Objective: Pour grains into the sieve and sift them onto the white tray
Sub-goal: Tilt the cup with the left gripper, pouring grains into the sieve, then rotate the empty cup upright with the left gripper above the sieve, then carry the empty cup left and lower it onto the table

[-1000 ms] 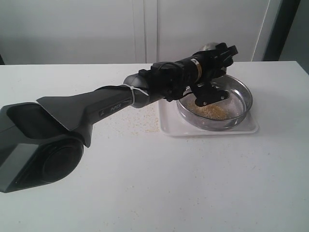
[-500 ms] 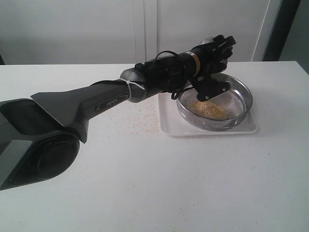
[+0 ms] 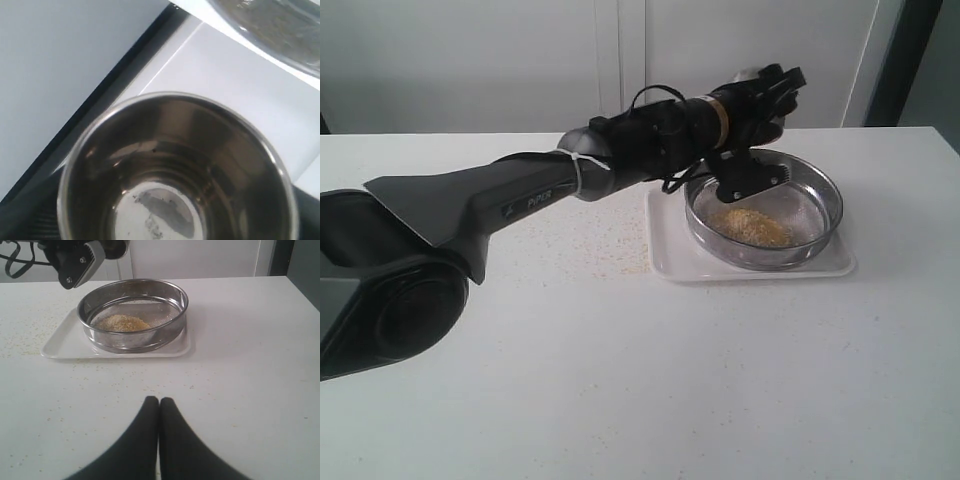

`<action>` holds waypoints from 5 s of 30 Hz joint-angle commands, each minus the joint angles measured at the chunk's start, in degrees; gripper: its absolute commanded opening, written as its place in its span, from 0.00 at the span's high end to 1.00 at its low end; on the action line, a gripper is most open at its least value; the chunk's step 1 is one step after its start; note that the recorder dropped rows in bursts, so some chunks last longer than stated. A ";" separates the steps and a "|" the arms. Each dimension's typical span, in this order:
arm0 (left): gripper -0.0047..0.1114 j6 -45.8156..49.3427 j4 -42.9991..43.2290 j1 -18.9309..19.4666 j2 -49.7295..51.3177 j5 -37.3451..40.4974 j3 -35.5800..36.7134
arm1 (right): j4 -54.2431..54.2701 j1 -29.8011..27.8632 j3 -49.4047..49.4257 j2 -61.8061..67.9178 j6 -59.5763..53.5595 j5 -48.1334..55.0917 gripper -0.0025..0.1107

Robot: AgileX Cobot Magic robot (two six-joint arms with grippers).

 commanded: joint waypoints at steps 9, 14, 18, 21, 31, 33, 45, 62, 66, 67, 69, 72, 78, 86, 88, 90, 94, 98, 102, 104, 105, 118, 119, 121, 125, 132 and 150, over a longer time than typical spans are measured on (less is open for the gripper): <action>0.96 8.19 -13.50 -0.21 -0.49 -3.90 1.30 | -0.21 -0.16 0.24 -0.34 0.10 -0.36 0.98; 0.96 11.90 -19.57 -0.21 -1.31 -5.00 1.85 | -0.21 -0.16 0.24 -0.34 0.10 -0.36 0.98; 0.96 12.61 -29.74 -0.21 -2.07 -6.23 1.85 | -0.21 -0.16 0.24 -0.34 0.10 -0.36 0.98; 0.96 12.61 -36.76 -0.74 -2.66 -6.50 1.85 | -0.21 -0.16 0.24 -0.34 0.10 -0.36 0.98; 0.96 11.96 -71.35 -1.73 -6.33 -4.40 1.85 | -0.21 -0.16 0.24 -0.34 0.10 -0.36 0.98; 0.96 12.07 -78.62 -1.81 -6.78 -4.08 1.85 | -0.21 -0.16 0.24 -0.34 0.10 -0.36 0.98; 0.96 11.97 -102.01 -1.81 -10.54 8.65 1.85 | -0.21 -0.16 0.24 -0.34 0.10 -0.25 0.98; 0.96 -20.56 -81.45 -0.87 -10.64 40.47 1.85 | -0.21 -0.16 0.24 -0.34 0.10 -0.36 0.98; 0.96 -25.45 -81.45 -0.45 -10.92 47.66 0.78 | -0.21 -0.16 0.24 -0.34 0.10 -0.36 0.98; 0.96 -26.86 -81.45 -0.45 -11.22 48.64 0.78 | -0.21 -0.16 0.24 -0.34 0.10 -0.36 0.98; 0.96 -28.38 -81.45 -0.45 -12.43 49.84 0.78 | -0.21 -0.16 0.24 -0.34 0.10 -0.36 0.98; 0.96 -31.17 -81.04 -0.11 -14.61 51.50 0.78 | -0.21 -0.16 0.24 -0.34 0.10 -0.36 0.98; 0.96 -38.15 -76.39 0.50 -17.38 60.00 0.78 | -0.21 -0.16 0.24 -0.34 0.10 -0.36 0.98; 0.96 -45.49 -69.00 0.50 -20.55 69.18 1.74 | -0.21 -0.16 0.24 -0.34 0.10 -0.36 0.98; 0.96 -46.38 -67.83 0.50 -22.52 70.06 3.84 | -0.21 -0.16 0.24 -0.34 0.10 -0.36 0.98; 0.96 -47.39 -66.60 0.50 -23.93 69.63 6.06 | -0.21 -0.16 0.24 -0.34 0.10 -0.36 0.98; 0.96 -48.42 -66.21 0.50 -27.64 67.10 12.26 | -0.21 -0.16 0.24 -0.34 0.10 -0.36 0.98; 0.96 -51.11 -63.18 0.62 -31.70 62.97 19.24 | -0.21 -0.16 0.24 -0.34 0.10 -0.36 0.98; 0.96 -51.79 -63.66 1.95 -34.31 60.83 23.73 | -0.21 -0.16 0.24 -0.34 0.10 -0.36 0.98; 0.96 -51.82 -64.09 3.05 -35.80 59.59 26.06 | -0.21 -0.16 0.24 -0.34 0.10 -0.36 0.98; 0.96 -51.82 -64.09 3.63 -36.41 59.22 26.97 | -0.21 -0.16 0.24 -0.34 0.10 -0.36 0.98; 0.96 -54.41 -64.06 9.80 -46.29 47.91 42.81 | -0.21 -0.16 0.24 -0.34 0.10 -0.36 0.98; 0.96 -54.41 -64.06 10.35 -47.20 46.35 44.47 | -0.21 -0.16 0.24 -0.34 0.10 -0.36 0.98; 0.96 -54.65 -64.16 11.42 -48.72 43.31 47.48 | -0.21 -0.16 0.24 -0.34 0.10 -0.36 0.98; 0.96 -55.10 -65.00 13.42 -51.74 36.95 54.46 | -0.21 -0.16 0.24 -0.34 0.10 -0.36 0.98; 0.96 -55.52 -70.63 17.40 -55.66 24.10 65.26 | -0.21 -0.16 0.24 -0.34 0.10 -0.26 0.98; 0.96 -66.39 -81.52 20.09 -52.57 -8.04 79.66 | -0.21 -0.16 0.24 -0.34 0.10 -0.36 0.98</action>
